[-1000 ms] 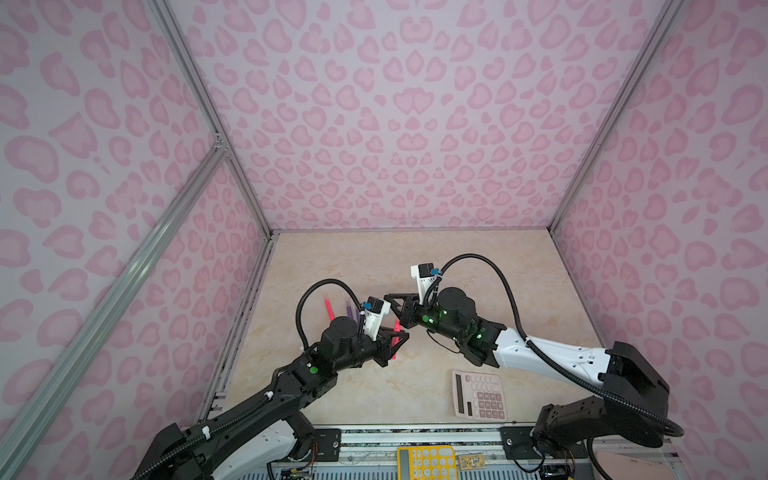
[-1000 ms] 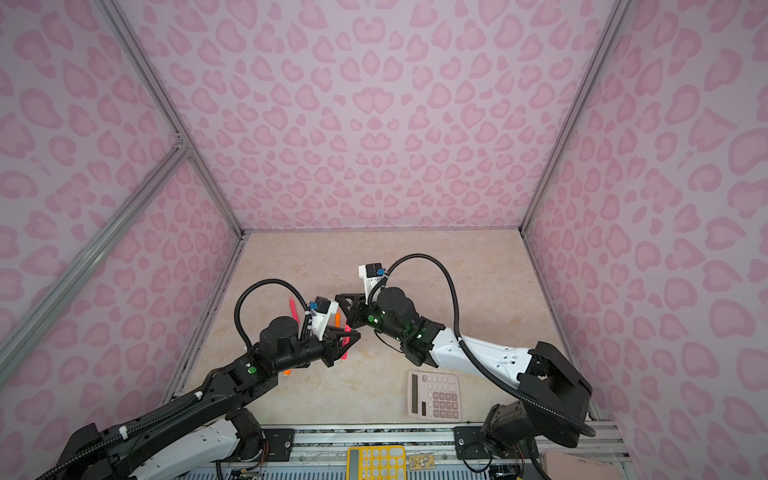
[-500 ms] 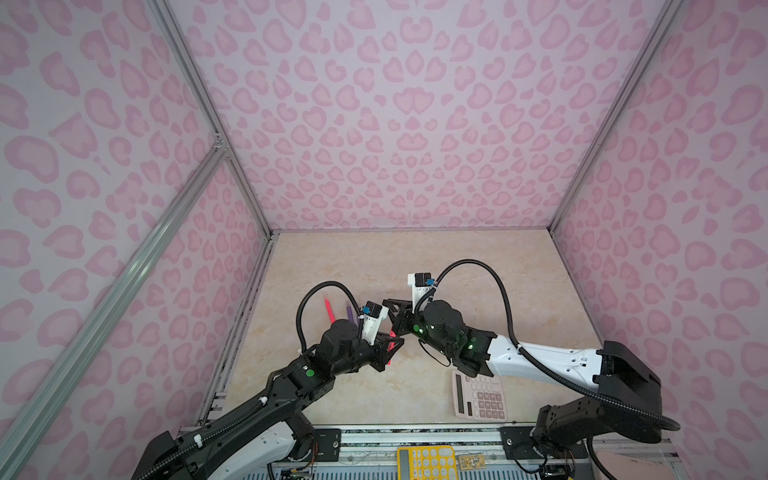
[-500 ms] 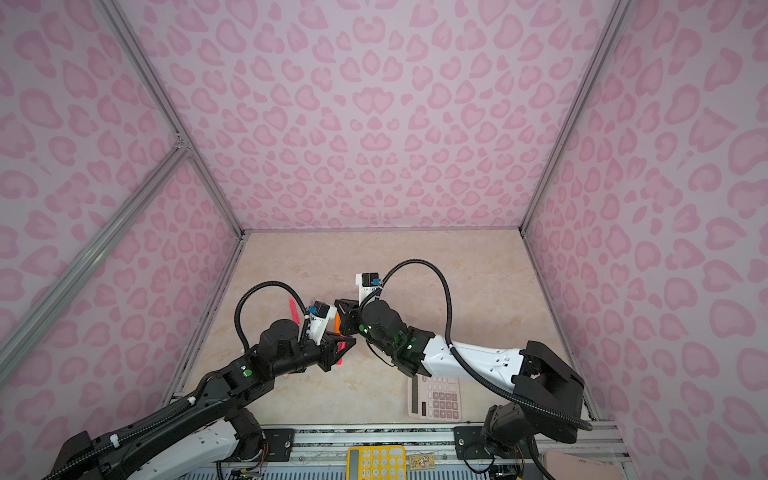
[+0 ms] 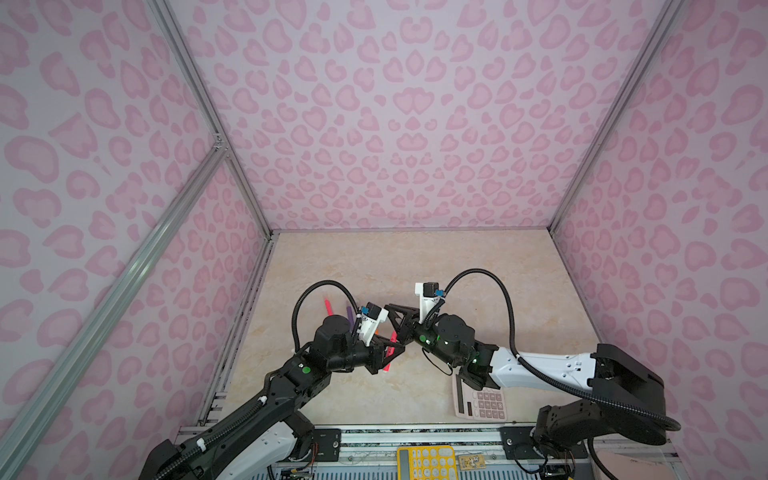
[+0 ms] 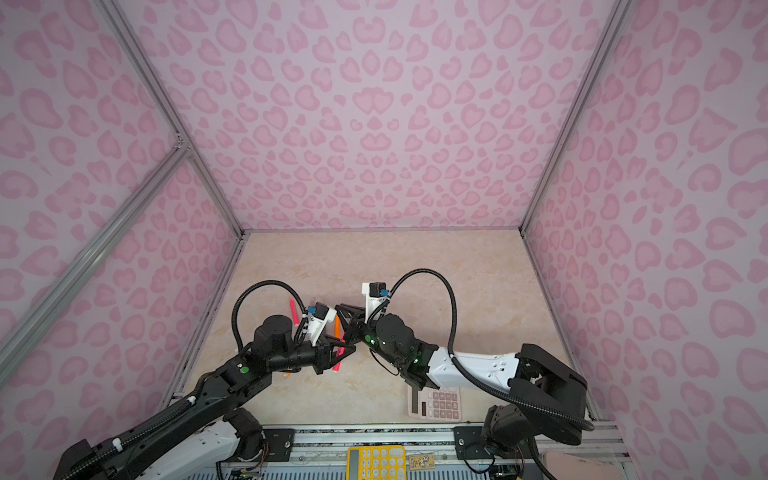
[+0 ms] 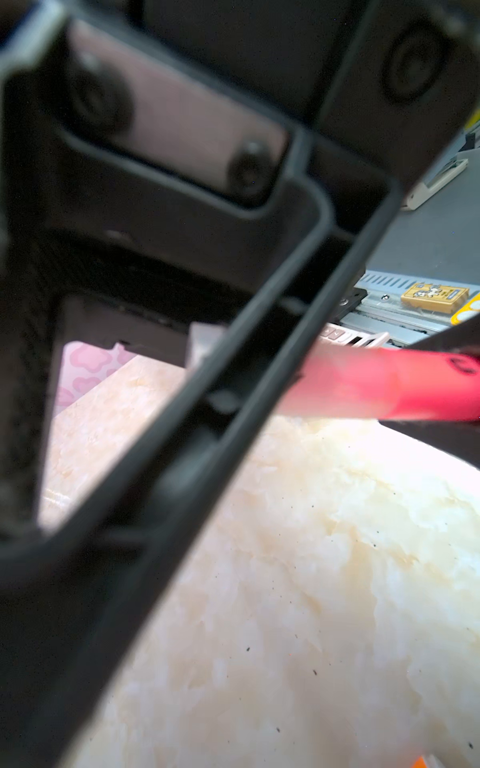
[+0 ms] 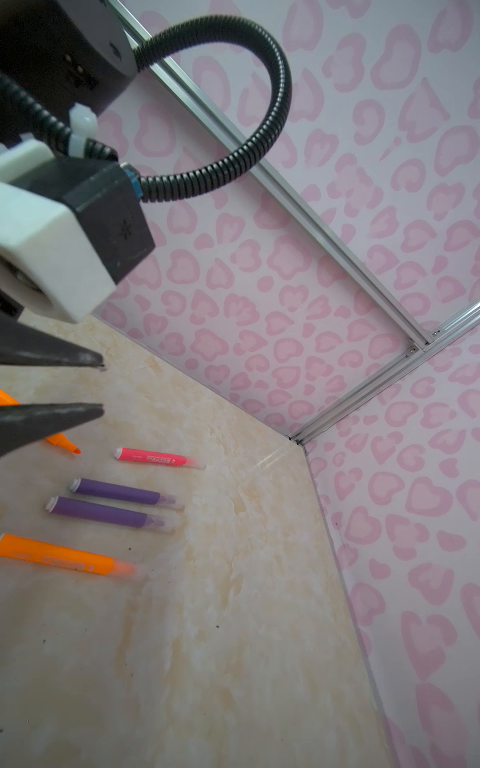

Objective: Insert the pens into the pen caps
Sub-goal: 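Press the cap down onto the pink marker with the right gripper, then withdraw the right gripper while the left gripper holds the capped marker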

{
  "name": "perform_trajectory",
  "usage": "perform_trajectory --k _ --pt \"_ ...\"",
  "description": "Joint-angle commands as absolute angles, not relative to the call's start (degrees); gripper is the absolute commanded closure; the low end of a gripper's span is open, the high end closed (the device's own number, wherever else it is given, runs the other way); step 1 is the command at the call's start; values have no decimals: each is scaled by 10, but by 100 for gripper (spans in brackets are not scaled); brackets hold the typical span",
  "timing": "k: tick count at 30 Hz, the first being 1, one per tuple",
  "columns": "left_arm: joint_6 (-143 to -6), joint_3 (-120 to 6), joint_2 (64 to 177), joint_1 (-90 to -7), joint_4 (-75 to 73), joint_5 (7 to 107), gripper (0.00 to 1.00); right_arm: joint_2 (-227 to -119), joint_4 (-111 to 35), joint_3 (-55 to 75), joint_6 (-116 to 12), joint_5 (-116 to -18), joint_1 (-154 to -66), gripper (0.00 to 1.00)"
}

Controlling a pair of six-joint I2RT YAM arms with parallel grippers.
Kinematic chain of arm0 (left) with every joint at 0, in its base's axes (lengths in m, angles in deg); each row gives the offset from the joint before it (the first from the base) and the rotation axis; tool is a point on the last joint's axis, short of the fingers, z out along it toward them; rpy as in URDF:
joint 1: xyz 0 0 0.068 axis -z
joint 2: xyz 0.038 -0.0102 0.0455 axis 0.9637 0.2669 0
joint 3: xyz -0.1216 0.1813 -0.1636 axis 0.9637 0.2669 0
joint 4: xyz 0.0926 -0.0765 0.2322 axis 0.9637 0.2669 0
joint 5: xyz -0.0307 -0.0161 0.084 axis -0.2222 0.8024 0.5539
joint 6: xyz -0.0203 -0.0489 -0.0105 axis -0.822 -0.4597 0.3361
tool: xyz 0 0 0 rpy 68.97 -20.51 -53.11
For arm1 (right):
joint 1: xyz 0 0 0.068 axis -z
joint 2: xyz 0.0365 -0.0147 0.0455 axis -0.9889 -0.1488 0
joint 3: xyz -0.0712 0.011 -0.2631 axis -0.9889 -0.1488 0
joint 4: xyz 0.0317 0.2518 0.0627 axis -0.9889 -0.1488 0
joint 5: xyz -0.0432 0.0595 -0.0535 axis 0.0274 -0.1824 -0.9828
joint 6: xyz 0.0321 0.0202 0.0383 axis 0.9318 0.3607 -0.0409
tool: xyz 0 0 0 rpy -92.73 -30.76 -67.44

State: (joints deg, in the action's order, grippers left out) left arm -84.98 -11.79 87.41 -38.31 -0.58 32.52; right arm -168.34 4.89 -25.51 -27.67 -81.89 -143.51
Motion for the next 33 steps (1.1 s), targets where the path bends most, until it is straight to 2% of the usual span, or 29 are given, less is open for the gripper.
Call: perform_trajectory --k 1,6,13,15,19,21,23,26,30,33 --pt "-929 -120 862 -406 -122 465 96 -1679 10 -272 -308 -710 -1454 100" --pt "-919 -123 851 -412 -103 488 96 -1664 -29 -267 -311 -742 -1455 100" --pt "-900 -135 852 -411 -62 527 96 -1628 -142 -229 -306 -867 -1440 97" --pt "-900 -138 856 -411 -55 534 96 -1622 -163 -208 -316 -897 -1439 88" --pt "-903 -146 873 -410 -28 571 96 -1631 -144 -164 -343 -932 -1432 49" --pt "-903 -151 890 -410 -11 592 96 -1638 -145 -132 -356 -927 -1421 38" --pt "-902 -161 915 -410 8 618 96 -1643 -171 -95 -365 -930 -1404 34" --pt "-904 -185 967 -410 43 656 96 -1629 -199 -81 -356 -932 -1366 33" --pt "-890 -233 1062 -411 85 669 96 -1584 -161 -158 -342 -905 -1302 32" --pt "-882 -268 1144 -410 92 639 96 -1543 -151 -212 -340 -884 -1257 31"
